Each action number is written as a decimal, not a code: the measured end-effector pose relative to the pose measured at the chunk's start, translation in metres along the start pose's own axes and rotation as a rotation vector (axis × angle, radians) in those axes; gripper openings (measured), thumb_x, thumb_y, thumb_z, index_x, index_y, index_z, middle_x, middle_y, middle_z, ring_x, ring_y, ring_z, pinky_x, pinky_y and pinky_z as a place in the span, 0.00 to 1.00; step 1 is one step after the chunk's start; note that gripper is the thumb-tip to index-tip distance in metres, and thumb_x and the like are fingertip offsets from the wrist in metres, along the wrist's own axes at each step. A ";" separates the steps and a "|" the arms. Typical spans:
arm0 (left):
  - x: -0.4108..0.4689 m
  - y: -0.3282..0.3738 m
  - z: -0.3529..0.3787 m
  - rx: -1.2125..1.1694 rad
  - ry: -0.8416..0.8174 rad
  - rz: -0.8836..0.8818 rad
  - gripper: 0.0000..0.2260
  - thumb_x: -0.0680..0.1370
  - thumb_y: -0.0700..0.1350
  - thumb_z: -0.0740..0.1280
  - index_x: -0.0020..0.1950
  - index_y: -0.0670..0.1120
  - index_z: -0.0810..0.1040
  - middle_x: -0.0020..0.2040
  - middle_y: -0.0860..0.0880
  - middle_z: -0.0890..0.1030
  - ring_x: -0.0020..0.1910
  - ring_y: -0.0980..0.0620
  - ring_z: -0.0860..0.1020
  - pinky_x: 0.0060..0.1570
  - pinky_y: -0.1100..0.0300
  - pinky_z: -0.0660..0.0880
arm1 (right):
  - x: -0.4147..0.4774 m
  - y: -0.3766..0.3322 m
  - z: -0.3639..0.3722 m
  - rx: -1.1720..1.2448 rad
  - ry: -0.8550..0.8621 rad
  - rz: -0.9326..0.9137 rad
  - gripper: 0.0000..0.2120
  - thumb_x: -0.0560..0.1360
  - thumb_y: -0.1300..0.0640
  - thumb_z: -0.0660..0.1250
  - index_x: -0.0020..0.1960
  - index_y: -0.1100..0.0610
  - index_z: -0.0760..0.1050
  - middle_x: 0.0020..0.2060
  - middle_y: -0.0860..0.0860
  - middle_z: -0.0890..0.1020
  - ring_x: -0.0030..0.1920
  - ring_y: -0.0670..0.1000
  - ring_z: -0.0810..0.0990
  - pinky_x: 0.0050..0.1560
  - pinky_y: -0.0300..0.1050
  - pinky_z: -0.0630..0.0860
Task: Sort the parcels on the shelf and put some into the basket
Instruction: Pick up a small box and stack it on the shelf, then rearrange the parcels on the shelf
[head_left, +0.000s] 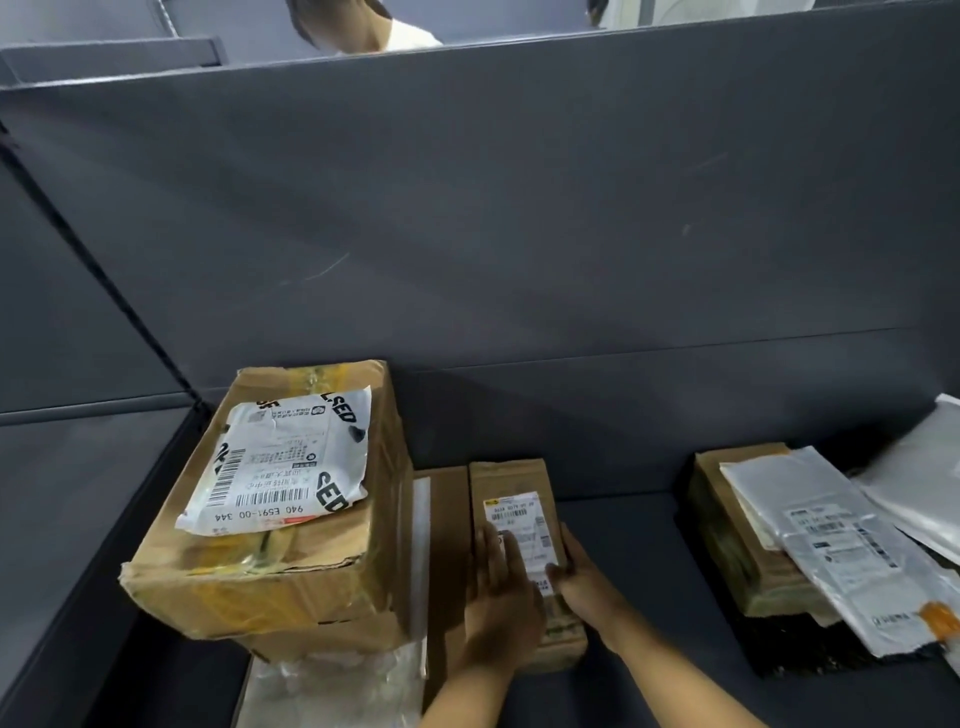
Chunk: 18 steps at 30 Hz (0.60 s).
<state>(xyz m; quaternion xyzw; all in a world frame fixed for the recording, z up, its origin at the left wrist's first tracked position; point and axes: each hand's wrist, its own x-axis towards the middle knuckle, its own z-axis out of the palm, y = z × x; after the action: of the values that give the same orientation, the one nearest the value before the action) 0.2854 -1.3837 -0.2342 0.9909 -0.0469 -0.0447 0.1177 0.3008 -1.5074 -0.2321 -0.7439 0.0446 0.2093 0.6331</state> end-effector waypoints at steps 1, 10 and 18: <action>-0.003 0.002 -0.006 0.069 0.055 0.018 0.32 0.76 0.53 0.60 0.73 0.33 0.61 0.74 0.31 0.34 0.73 0.47 0.26 0.73 0.53 0.32 | -0.001 -0.001 0.000 -0.035 0.000 0.000 0.22 0.80 0.60 0.58 0.67 0.38 0.61 0.64 0.42 0.75 0.63 0.41 0.73 0.59 0.34 0.71; 0.036 0.062 -0.023 0.019 -0.116 0.063 0.35 0.80 0.60 0.51 0.79 0.42 0.42 0.79 0.40 0.41 0.78 0.42 0.40 0.75 0.46 0.39 | -0.041 -0.016 -0.085 -0.308 0.347 -0.008 0.39 0.78 0.46 0.62 0.78 0.49 0.40 0.78 0.47 0.47 0.77 0.48 0.48 0.71 0.42 0.52; 0.027 0.195 -0.005 0.026 -0.141 0.453 0.35 0.79 0.61 0.53 0.79 0.43 0.46 0.79 0.41 0.45 0.78 0.43 0.43 0.75 0.46 0.39 | -0.143 0.015 -0.197 -0.314 0.772 0.137 0.30 0.78 0.54 0.63 0.77 0.55 0.55 0.73 0.54 0.63 0.70 0.56 0.67 0.66 0.48 0.69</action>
<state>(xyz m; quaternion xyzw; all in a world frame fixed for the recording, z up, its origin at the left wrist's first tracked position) 0.2967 -1.5747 -0.1855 0.9510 -0.2767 -0.0854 0.1082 0.2159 -1.7275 -0.1717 -0.8505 0.2956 -0.0389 0.4333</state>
